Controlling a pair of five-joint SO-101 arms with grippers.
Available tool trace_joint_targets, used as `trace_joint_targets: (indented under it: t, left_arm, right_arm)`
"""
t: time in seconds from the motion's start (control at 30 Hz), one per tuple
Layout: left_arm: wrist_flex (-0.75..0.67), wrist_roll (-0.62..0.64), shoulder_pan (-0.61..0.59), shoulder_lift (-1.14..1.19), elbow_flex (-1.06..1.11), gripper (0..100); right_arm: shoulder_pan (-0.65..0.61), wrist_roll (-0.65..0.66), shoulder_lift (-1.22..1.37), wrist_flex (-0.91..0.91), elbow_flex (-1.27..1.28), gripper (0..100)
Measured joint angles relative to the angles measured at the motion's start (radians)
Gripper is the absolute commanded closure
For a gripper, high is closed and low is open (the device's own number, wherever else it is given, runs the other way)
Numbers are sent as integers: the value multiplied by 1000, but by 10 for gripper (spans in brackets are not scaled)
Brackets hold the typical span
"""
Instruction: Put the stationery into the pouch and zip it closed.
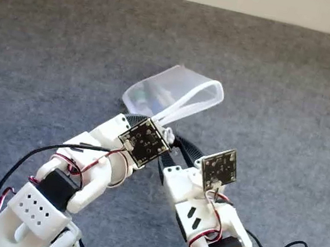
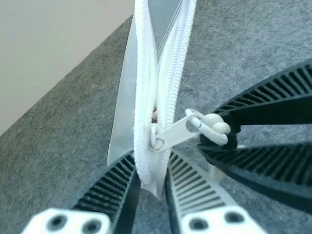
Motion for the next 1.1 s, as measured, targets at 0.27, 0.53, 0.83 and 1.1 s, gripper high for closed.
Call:
trace_joint_targets:
  t: [0.27,0.53,0.83,1.1]
  left_arm:
    - [0,0,0,0,0,995]
    - [-3,0,0,0,0,995]
    - [-6,0,0,0,0,995]
    - [-8,0,0,0,-9,995]
  right_arm:
    - [5,0,2,173,-224,995]
    - [29,2,3,101,-236,995]
    - [81,-55,5,38,-235,995]
    - [123,-57,6,-63,-233,995]
